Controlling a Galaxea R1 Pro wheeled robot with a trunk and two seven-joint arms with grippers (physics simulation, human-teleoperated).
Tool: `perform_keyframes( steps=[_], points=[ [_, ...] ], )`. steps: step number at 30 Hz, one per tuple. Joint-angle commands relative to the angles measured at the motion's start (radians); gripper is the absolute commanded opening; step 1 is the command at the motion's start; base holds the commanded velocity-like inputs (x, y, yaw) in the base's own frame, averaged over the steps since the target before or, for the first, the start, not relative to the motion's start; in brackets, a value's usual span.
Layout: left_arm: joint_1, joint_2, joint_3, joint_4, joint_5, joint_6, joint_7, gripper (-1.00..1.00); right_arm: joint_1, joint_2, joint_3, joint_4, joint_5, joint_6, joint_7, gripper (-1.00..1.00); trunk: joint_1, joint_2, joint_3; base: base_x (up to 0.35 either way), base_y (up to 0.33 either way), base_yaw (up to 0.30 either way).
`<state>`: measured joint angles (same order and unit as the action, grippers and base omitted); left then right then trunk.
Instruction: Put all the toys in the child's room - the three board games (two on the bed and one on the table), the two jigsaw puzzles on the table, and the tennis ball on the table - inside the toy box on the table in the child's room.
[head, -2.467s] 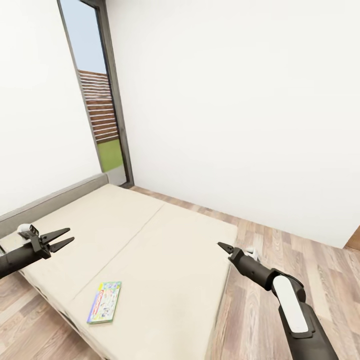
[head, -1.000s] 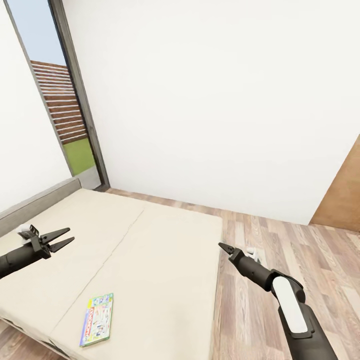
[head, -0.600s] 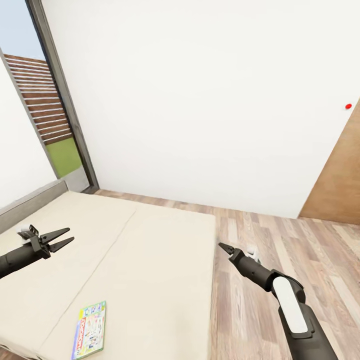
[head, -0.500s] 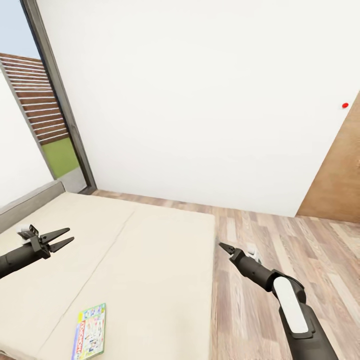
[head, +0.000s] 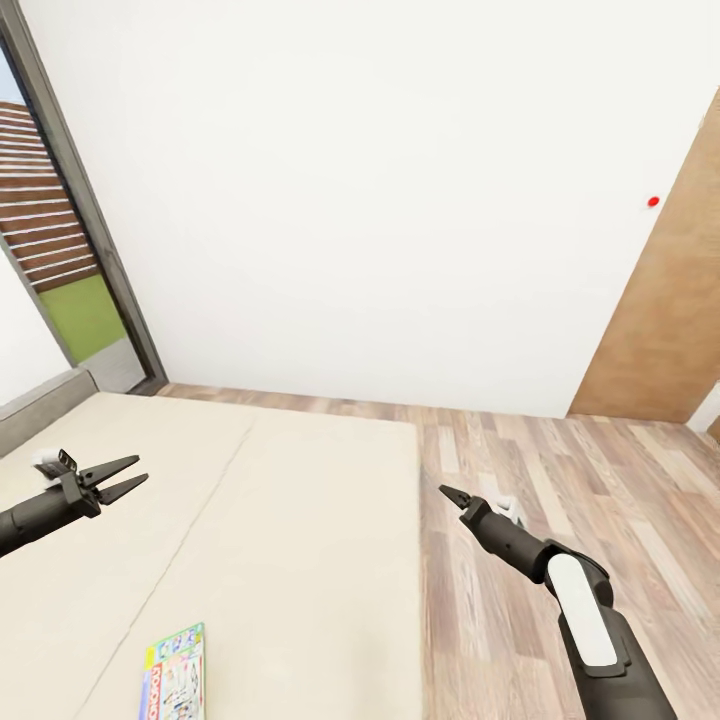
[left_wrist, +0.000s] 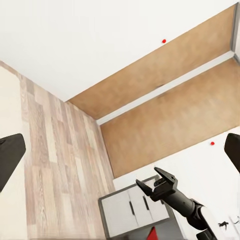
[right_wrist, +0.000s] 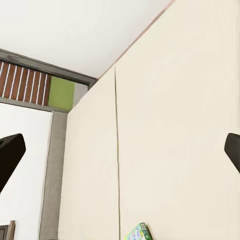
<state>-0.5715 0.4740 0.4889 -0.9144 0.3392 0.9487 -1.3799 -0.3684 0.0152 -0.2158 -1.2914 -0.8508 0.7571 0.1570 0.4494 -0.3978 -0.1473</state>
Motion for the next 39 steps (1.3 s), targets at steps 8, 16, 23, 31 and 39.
perform_keyframes(
  steps=[8, 16, 23, 31, 39],
  points=[
    [-0.001, 0.001, 0.000, 0.000, 0.003, 0.010, -0.002, 1.00, -0.001, 0.001, -0.004, 0.000, 0.004, 0.007, 0.006, 1.00, 0.001, -0.002, -0.012, -0.030, 0.109, -0.169],
    [-0.001, 0.000, 0.000, 0.000, 0.004, 0.010, -0.002, 1.00, -0.001, 0.002, -0.004, 0.007, 0.004, 0.006, 0.006, 1.00, 0.001, -0.002, -0.021, -0.015, 0.071, -0.169],
    [0.000, 0.000, 0.000, 0.000, 0.003, 0.010, -0.002, 1.00, -0.001, 0.002, -0.004, 0.009, 0.004, 0.006, 0.006, 1.00, 0.001, -0.002, -0.029, -0.001, 0.176, -0.169],
    [-0.001, 0.000, 0.000, 0.000, 0.003, 0.010, -0.002, 1.00, -0.001, 0.002, -0.004, 0.009, 0.004, 0.006, 0.006, 1.00, 0.001, -0.002, -0.039, 0.000, 0.112, -0.169],
    [0.000, 0.002, 0.000, 0.001, 0.002, 0.010, -0.002, 1.00, -0.001, 0.002, -0.004, 0.009, 0.004, 0.004, 0.005, 1.00, 0.001, -0.002, -0.048, 0.000, 0.098, -0.169]
  ],
)
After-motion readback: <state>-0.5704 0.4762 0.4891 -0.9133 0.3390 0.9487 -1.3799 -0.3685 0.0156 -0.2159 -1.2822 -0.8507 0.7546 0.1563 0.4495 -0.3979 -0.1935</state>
